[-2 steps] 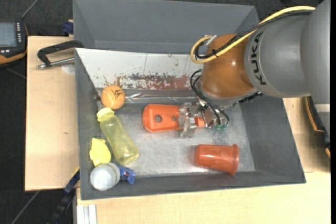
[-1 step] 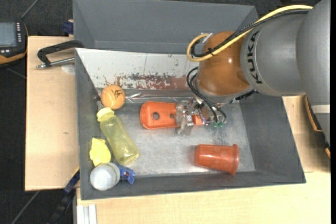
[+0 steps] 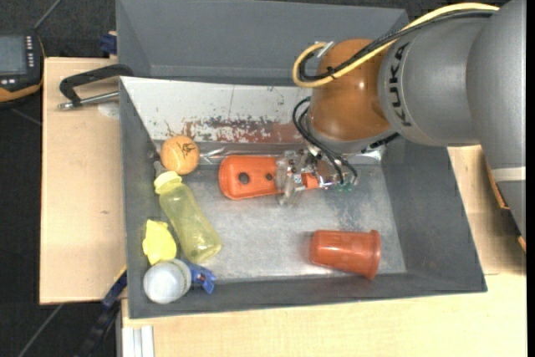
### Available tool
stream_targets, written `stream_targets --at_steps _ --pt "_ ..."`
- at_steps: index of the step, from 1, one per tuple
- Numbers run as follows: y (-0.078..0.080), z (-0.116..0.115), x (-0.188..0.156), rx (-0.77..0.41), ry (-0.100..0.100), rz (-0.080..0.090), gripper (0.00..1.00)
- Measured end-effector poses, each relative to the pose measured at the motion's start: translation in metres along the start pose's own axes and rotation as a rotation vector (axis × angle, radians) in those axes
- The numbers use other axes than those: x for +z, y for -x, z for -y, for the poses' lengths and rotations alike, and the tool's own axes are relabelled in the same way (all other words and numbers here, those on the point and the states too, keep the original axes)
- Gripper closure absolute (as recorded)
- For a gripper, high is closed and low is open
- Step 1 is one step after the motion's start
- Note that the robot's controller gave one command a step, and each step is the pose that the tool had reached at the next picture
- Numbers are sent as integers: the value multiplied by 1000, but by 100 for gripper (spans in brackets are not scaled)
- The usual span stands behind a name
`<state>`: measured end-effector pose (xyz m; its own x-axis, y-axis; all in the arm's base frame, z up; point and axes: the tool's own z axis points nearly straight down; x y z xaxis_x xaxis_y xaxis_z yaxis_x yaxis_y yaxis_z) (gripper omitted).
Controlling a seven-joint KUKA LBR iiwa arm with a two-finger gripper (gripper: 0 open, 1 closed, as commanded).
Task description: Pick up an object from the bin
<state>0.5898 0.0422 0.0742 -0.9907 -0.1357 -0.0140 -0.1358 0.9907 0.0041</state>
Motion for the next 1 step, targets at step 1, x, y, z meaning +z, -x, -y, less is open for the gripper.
stream_targets --at_steps 1 --pt "-6 -2 -47 8 1 -6 100"
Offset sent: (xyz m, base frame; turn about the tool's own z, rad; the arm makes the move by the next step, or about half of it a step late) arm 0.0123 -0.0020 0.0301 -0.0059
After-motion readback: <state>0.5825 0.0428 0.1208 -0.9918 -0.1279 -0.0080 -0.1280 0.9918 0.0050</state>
